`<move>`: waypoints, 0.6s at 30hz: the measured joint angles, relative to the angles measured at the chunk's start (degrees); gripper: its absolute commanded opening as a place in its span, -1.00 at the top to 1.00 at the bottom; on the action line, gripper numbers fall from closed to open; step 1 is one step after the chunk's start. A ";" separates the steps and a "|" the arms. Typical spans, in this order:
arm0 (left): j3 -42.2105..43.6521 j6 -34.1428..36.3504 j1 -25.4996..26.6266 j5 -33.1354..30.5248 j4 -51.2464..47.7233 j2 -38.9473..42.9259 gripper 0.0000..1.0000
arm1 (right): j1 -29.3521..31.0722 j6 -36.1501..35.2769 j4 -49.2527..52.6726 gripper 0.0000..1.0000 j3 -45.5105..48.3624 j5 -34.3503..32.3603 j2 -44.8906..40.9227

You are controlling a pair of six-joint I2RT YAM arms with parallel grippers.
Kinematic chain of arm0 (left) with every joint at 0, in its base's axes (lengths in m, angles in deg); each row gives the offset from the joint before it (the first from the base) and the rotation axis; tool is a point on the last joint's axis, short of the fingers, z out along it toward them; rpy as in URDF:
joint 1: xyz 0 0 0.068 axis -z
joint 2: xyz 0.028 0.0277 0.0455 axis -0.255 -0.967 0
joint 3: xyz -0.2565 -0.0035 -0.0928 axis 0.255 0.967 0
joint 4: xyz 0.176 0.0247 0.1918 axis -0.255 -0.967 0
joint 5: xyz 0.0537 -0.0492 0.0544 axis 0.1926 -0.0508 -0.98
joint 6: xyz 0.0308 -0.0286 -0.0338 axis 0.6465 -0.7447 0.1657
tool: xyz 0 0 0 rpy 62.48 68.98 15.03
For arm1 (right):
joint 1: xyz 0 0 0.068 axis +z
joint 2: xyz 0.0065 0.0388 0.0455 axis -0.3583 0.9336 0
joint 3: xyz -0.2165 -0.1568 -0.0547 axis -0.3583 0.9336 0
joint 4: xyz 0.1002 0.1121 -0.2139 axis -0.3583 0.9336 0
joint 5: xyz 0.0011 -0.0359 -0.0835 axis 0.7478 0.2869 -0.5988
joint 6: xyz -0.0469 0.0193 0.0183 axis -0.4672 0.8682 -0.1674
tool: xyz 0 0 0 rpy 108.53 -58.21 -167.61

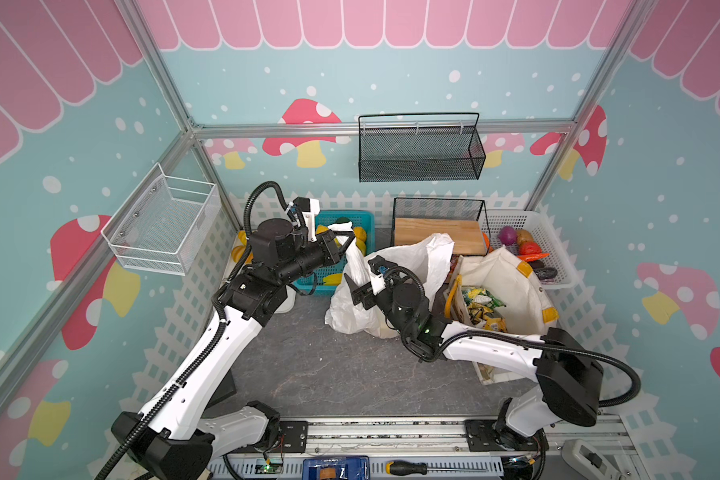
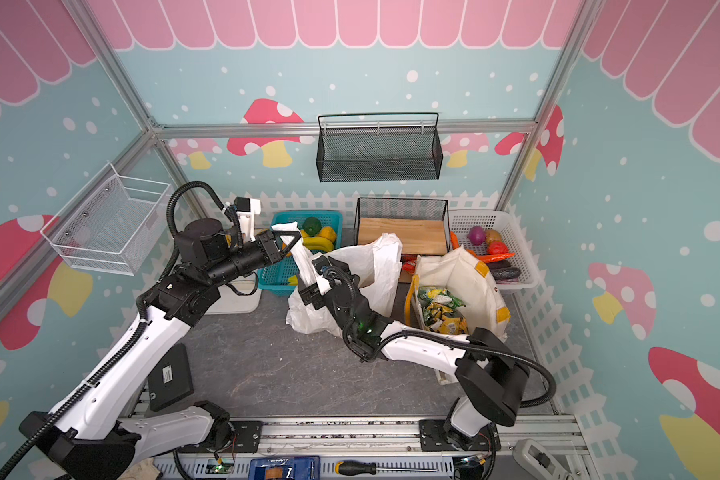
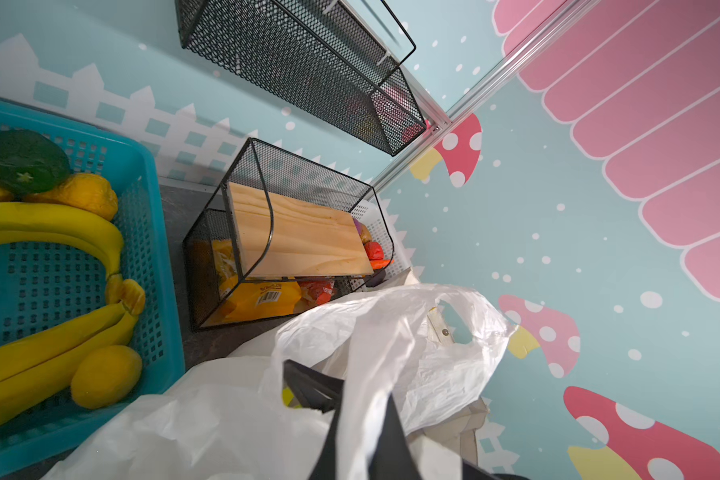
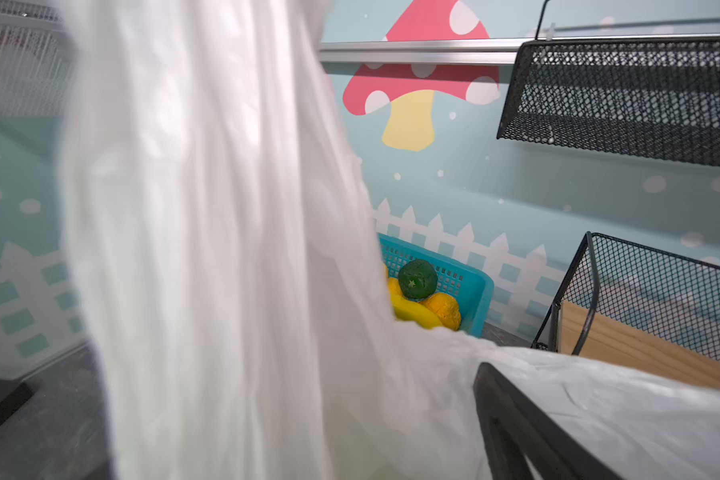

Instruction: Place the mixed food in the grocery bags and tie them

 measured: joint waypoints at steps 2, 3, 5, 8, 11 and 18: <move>0.00 0.24 -1.09 -0.07 -0.24 -0.44 1.00 | -0.04 -2.19 6.23 -0.85 -2.40 1.97 -2.47; 0.00 0.35 -1.60 -0.17 -0.42 -0.70 1.00 | -0.04 -3.34 9.64 -0.85 -4.13 2.93 -3.65; 0.00 0.55 -2.34 -0.26 -0.81 -1.11 1.00 | -0.33 -5.31 15.76 -0.85 -7.91 4.61 -5.29; 0.00 0.87 -3.08 -0.37 -1.25 -1.38 1.00 | -0.96 -7.89 23.34 -0.85 -13.88 6.84 -6.51; 0.00 1.20 -3.91 -0.39 -1.42 -1.40 1.00 | -1.68 -10.62 28.89 -0.83 -15.41 10.10 -9.68; 0.00 1.73 -4.83 -0.39 -1.70 -1.90 1.00 | -5.14 -15.15 38.16 -0.75 -12.11 16.72 -24.50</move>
